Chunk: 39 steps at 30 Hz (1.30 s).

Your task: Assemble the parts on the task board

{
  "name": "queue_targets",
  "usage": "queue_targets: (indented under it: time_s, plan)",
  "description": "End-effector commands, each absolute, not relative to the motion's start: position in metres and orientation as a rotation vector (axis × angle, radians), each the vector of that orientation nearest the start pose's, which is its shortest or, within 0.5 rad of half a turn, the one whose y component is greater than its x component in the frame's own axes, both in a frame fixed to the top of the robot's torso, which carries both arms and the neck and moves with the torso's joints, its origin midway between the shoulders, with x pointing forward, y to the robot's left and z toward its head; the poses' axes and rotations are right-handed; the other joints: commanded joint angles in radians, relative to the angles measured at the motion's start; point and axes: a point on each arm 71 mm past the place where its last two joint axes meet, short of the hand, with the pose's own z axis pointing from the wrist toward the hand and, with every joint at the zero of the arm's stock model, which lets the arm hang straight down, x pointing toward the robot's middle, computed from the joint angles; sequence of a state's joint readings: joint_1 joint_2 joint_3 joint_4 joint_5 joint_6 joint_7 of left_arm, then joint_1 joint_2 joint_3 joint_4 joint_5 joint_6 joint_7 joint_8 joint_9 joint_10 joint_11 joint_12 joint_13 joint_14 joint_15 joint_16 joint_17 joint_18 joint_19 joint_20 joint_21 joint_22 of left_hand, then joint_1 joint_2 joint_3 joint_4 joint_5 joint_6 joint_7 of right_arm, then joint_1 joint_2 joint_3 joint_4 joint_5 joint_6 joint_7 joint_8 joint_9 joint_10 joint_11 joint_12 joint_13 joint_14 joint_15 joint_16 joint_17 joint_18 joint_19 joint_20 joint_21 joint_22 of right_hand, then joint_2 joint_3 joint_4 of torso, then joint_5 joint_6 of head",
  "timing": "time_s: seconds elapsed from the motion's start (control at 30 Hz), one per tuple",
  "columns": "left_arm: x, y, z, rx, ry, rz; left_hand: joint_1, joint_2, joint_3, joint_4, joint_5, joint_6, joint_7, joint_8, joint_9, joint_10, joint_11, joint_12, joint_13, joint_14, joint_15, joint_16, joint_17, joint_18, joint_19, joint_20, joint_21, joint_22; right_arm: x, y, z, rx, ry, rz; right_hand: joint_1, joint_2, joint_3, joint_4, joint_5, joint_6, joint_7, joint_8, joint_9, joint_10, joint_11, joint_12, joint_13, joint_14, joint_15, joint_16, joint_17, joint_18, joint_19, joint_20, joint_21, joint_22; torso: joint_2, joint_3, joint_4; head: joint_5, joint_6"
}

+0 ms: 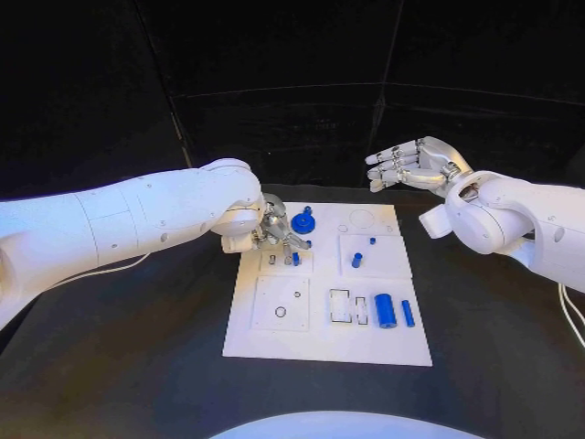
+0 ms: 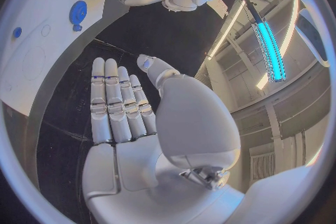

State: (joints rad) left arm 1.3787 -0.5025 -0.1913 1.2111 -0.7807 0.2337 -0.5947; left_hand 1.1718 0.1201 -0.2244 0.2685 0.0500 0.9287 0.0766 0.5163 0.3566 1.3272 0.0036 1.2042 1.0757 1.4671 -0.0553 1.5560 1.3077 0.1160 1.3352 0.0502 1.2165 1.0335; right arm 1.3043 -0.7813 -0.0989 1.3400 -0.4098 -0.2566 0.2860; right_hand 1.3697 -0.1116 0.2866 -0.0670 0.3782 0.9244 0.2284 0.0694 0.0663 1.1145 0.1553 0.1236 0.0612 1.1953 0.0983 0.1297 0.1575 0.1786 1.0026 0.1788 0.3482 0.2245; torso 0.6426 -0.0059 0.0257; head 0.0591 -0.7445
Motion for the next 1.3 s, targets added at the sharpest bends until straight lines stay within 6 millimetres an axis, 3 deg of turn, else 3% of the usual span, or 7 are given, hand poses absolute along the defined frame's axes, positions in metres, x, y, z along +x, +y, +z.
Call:
queue_targets:
  time_s: [0.03, 0.53, 1.3]
  plan:
    - [0.529, 0.135, -0.210, -0.197, 2.531, -0.359, 0.006, 0.005, 0.000, -0.006, 0.001, -0.006, 0.002, 0.008, 0.005, -0.010, 0.000, -0.005, -0.003, 0.094, -0.005, -0.004, 0.222, -0.006, -0.009, -0.001, -0.007, -0.001, 0.530, -0.222, -0.156, 0.641, 1.575, 1.298, -0.007, 0.000, -0.006, -0.001, 0.004, -0.007, 0.001, -0.002, 0.001, -0.007, 0.002, -0.006, 0.001, -0.007, -0.001, -0.005, -0.001, -0.005, 0.001, 0.006, -0.002, -0.001, 0.000, 0.0003, 0.0007, -0.001, -0.002]
    - [0.538, 0.137, -0.210, -0.166, 2.546, -0.304, 0.024, 0.022, 0.021, -0.027, 0.002, -0.013, -0.005, 0.055, 0.050, -0.011, -0.006, -0.004, -0.003, 0.094, -0.009, -0.004, 0.224, -0.006, -0.012, -0.003, -0.003, 0.008, 0.529, -0.220, -0.157, 0.638, 1.580, 1.299, -0.008, 0.000, -0.008, 0.000, 0.007, -0.010, 0.002, -0.002, 0.001, -0.010, 0.003, -0.005, 0.001, -0.008, -0.001, -0.004, -0.003, -0.005, 0.002, 0.008, -0.006, -0.004, 0.002, 0.0003, 0.0000, 0.001, -0.015]
    - [0.543, 0.124, -0.211, -0.143, 2.552, -0.308, 0.025, 0.020, 0.046, -0.045, 0.002, -0.027, -0.010, 0.089, 0.087, -0.008, -0.010, 0.001, 0.002, 0.095, -0.012, -0.002, 0.228, -0.008, -0.010, -0.006, 0.004, 0.020, 0.529, -0.216, -0.157, 0.623, 1.593, 1.297, -0.005, 0.008, -0.008, -0.002, 0.011, -0.015, 0.003, -0.002, 0.001, -0.012, 0.004, -0.002, 0.001, -0.011, 0.000, -0.002, -0.009, -0.003, 0.007, 0.009, -0.015, -0.010, 0.002, 0.0004, -0.0001, 0.000, -0.030]
